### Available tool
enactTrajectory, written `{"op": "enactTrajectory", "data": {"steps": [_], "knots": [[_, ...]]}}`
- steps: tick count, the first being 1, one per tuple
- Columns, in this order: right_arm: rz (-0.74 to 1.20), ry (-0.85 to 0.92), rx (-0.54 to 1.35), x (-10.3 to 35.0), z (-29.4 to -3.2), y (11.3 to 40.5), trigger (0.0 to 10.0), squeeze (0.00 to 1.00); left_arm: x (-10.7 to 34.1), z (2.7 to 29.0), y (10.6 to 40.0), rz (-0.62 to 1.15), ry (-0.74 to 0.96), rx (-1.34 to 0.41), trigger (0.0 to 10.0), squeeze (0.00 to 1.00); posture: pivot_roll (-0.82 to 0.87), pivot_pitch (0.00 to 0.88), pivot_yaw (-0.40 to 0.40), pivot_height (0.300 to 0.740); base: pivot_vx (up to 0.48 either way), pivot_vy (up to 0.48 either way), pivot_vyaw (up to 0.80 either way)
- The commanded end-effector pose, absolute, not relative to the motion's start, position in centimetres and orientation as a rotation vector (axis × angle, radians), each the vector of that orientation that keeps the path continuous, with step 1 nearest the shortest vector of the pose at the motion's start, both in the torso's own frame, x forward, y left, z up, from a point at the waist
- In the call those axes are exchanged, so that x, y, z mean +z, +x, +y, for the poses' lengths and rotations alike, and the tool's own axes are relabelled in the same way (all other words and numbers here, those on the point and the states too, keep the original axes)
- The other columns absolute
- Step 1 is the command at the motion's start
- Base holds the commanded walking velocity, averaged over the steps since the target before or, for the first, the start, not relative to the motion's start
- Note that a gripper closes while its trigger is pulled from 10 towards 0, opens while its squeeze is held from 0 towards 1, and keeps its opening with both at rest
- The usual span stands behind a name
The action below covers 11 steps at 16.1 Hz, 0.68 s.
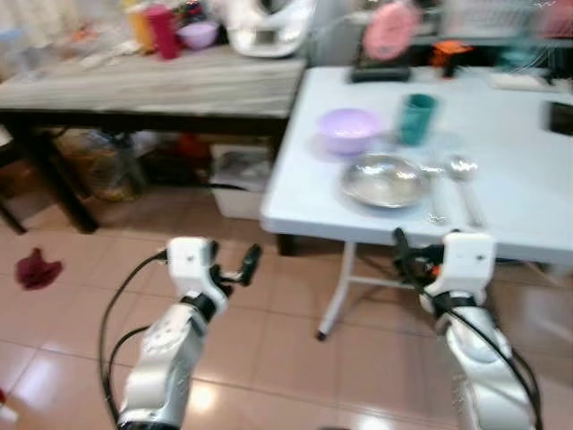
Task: Setting the table
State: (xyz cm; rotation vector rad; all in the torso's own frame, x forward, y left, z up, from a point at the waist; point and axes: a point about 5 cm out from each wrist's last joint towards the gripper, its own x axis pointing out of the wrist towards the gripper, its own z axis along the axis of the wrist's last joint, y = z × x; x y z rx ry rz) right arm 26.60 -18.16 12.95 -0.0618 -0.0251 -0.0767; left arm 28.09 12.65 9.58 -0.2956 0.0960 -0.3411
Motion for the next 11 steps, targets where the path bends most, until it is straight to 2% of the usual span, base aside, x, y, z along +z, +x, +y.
{"op": "enactTrajectory", "data": {"steps": [1, 2, 11], "knots": [[-0.040, -0.054, -0.070, 13.33, -17.74, 26.69, 10.0, 0.00, 9.72, 13.48, 28.21, 0.093, -0.281, -0.315, 10.0, 0.00, -0.22, 0.087, 0.051, 0.740, 0.000, -0.480, 0.00], [-0.044, -0.055, -0.067, 13.41, -17.64, 26.69, 10.0, 0.00, 9.79, 13.41, 28.27, 0.083, -0.302, -0.314, 10.0, 0.00, -0.23, 0.087, 0.050, 0.740, 0.000, -0.319, 0.00], [-0.083, -0.054, -0.050, 14.13, -16.97, 26.79, 10.0, 0.00, 10.16, 13.26, 28.48, 0.058, -0.327, -0.346, 10.0, 0.00, -0.23, 0.087, 0.050, 0.740, 0.000, 0.000, 0.00]]}}
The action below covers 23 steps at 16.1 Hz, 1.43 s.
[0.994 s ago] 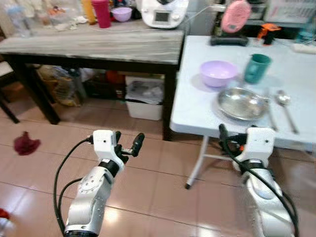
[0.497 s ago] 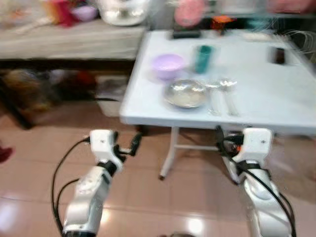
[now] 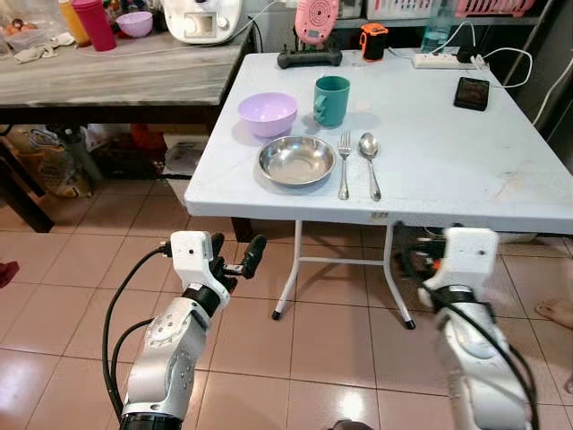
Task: Setting the table
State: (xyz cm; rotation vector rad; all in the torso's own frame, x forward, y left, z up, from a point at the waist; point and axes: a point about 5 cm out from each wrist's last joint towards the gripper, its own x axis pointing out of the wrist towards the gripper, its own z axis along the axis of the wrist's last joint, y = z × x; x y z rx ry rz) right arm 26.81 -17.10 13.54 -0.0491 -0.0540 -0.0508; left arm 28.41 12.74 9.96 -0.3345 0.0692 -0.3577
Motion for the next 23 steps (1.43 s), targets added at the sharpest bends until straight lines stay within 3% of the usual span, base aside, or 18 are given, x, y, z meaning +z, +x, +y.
{"op": "enactTrajectory", "data": {"steps": [1, 6, 9, 15, 23], "knots": [[-0.085, -0.078, -0.064, 14.2, -17.1, 26.9, 10.0, 0.00, 10.2, 13.2, 28.5, 0.052, -0.325, -0.350, 10.0, 0.00, -0.23, 0.085, 0.048, 0.740, 0.000, 0.000, 0.00], [-0.146, -0.126, -0.015, 15.5, -16.6, 26.8, 10.0, 0.00, 11.1, 12.9, 28.7, 0.013, -0.350, -0.377, 10.0, 0.00, -0.23, 0.081, 0.049, 0.740, 0.171, 0.000, 0.00], [-0.156, -0.133, -0.025, 15.7, -16.5, 26.8, 10.0, 0.00, 11.2, 12.6, 28.7, 0.009, -0.363, -0.394, 10.0, 0.00, -0.24, 0.082, 0.053, 0.740, 0.316, 0.000, 0.80], [-0.122, -0.137, -0.095, 15.4, -17.4, 26.8, 10.0, 0.00, 11.5, 12.3, 28.6, -0.013, -0.357, -0.404, 10.0, 0.00, -0.24, 0.094, 0.052, 0.740, 0.311, 0.000, 0.00], [-0.112, -0.095, -0.066, 15.1, -16.6, 26.8, 10.0, 0.00, 10.9, 12.4, 28.1, 0.013, -0.319, -0.433, 10.0, 0.00, -0.24, 0.100, 0.048, 0.740, 0.289, 0.000, 0.00]]}}
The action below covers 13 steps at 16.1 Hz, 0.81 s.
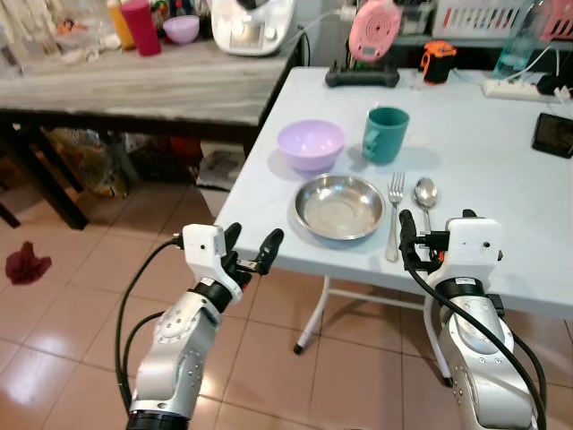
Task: Setting the table
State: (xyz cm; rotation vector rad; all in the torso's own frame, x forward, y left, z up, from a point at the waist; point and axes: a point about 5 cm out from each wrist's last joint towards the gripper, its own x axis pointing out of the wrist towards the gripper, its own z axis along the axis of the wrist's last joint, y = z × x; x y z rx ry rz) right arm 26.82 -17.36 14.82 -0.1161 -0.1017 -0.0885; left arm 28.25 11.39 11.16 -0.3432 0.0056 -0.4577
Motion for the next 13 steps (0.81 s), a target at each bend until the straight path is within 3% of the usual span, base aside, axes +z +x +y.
{"op": "enactTrajectory", "data": {"steps": [1, 6, 13], "knots": [[-0.108, -0.094, -0.081, 15.1, -16.9, 26.8, 10.0, 0.00, 10.9, 12.5, 28.0, 0.013, -0.316, -0.441, 10.0, 0.00, -0.24, 0.102, 0.047, 0.740, 0.000, 0.000, 0.00], [-0.074, -0.031, -0.118, 15.0, -18.4, 27.5, 10.0, 0.00, 9.8, 13.1, 26.5, 0.036, -0.137, -0.599, 10.0, 0.00, -0.24, 0.129, 0.041, 0.740, 0.000, 0.000, 0.00], [-0.013, 0.039, -0.071, 15.0, -18.7, 29.5, 10.0, 0.00, 10.0, 12.7, 25.9, 0.018, -0.046, -0.735, 10.0, 0.00, -0.24, 0.152, 0.048, 0.740, 0.000, 0.000, 0.00]]}}
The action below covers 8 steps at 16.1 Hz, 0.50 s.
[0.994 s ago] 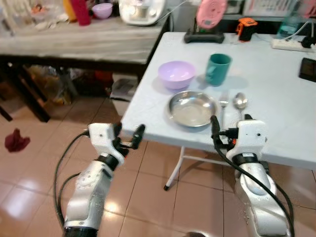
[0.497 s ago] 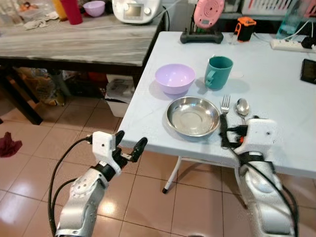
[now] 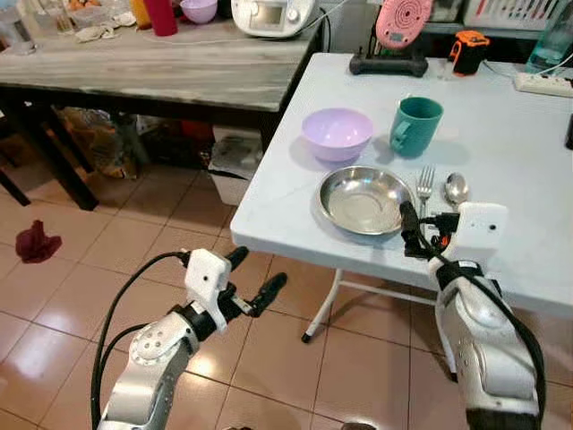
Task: Setting the table
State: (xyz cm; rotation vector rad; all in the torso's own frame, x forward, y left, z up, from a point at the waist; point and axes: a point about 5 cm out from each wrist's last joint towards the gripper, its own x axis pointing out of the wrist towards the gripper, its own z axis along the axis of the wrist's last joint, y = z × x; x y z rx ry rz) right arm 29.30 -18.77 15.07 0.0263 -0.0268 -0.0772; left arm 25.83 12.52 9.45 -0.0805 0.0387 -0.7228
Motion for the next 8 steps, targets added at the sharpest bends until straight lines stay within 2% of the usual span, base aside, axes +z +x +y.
{"op": "enactTrajectory", "data": {"steps": [1, 8], "knots": [[-0.002, 0.053, -0.077, 14.9, -18.9, 29.6, 10.0, 0.00, 10.0, 12.7, 25.9, 0.012, -0.040, -0.743, 10.0, 0.00, -0.24, 0.152, 0.048, 0.740, 0.000, 0.000, 0.00], [0.030, 0.106, -0.039, 15.0, -18.8, 32.5, 10.0, 0.00, 10.1, 12.3, 26.1, -0.011, -0.030, -0.752, 10.0, 0.00, -0.23, 0.148, 0.055, 0.740, 0.000, 0.000, 0.00]]}}
